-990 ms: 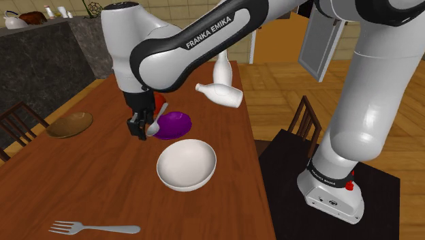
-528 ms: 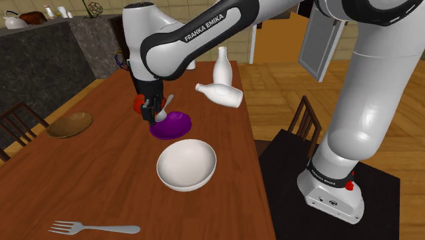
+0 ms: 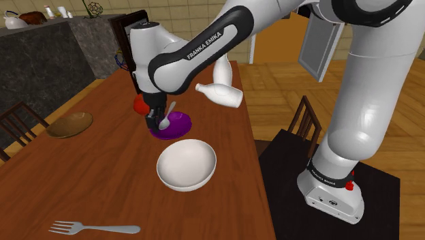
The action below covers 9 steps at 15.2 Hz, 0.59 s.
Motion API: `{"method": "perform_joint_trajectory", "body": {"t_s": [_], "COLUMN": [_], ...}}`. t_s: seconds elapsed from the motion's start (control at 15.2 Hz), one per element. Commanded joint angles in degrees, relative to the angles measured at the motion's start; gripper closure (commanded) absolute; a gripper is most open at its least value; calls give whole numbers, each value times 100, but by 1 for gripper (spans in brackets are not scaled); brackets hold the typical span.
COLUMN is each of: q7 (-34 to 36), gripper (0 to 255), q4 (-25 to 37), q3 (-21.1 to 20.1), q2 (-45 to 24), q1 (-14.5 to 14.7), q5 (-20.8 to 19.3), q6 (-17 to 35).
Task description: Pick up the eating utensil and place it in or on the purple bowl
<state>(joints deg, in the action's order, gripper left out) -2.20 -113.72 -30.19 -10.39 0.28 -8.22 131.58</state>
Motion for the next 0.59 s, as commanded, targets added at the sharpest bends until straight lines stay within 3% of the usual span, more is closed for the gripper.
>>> {"method": "perform_joint_trajectory", "body": {"t_s": [0.0,0.53], "q7": [50,147], "gripper": [255,255], "q4": [-81,-208], "q3": [12,54], "q2": [-65,-229], "q1": [17,52], "q5": [-59,-199], "q6": [138,402]}}
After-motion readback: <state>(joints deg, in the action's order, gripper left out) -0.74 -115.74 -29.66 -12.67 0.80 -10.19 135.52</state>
